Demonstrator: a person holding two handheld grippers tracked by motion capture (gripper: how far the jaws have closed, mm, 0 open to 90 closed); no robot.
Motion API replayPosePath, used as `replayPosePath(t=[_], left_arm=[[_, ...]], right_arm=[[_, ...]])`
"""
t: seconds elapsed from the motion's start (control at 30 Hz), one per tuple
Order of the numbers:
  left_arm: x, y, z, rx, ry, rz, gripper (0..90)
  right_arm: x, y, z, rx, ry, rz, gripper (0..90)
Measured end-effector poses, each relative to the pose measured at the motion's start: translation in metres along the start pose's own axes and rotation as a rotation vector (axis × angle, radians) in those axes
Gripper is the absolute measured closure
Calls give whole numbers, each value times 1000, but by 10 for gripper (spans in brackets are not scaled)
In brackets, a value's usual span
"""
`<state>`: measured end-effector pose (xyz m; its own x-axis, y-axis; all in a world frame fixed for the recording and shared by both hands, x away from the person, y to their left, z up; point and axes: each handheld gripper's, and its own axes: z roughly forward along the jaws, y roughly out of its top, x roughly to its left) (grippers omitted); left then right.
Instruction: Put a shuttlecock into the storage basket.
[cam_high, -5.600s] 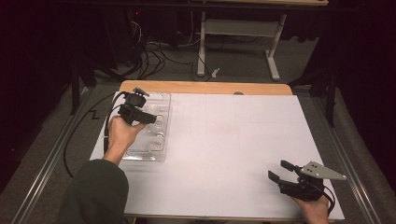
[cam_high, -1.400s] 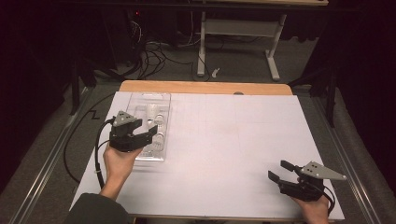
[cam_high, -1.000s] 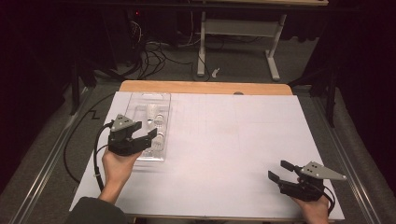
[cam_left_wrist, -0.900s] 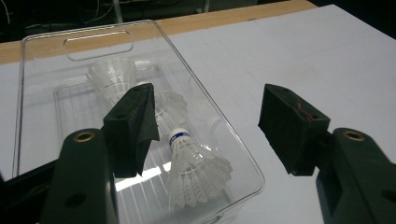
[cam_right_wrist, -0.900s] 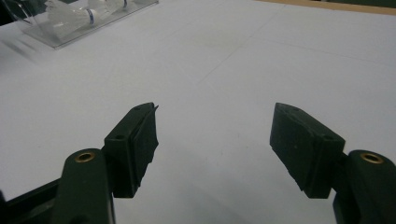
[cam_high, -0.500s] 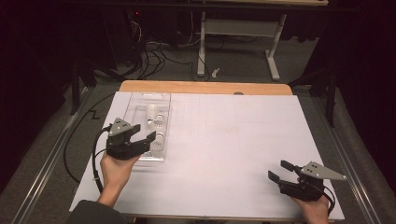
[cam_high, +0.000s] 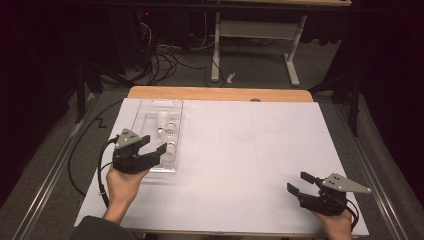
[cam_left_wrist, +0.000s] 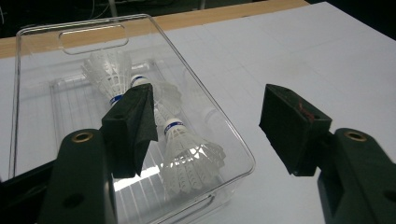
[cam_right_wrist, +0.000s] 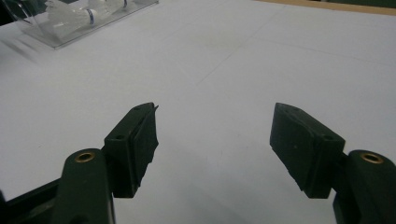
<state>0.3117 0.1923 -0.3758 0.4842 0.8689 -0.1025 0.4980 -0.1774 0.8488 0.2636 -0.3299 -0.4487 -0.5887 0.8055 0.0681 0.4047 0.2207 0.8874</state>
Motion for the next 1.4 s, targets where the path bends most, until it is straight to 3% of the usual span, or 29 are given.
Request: replayPosePath(t=[1.4], left_arm=[[-2, -22, -11, -30, -12, -12, 366]], right_arm=[[0, 0, 0, 0, 1, -1, 323]])
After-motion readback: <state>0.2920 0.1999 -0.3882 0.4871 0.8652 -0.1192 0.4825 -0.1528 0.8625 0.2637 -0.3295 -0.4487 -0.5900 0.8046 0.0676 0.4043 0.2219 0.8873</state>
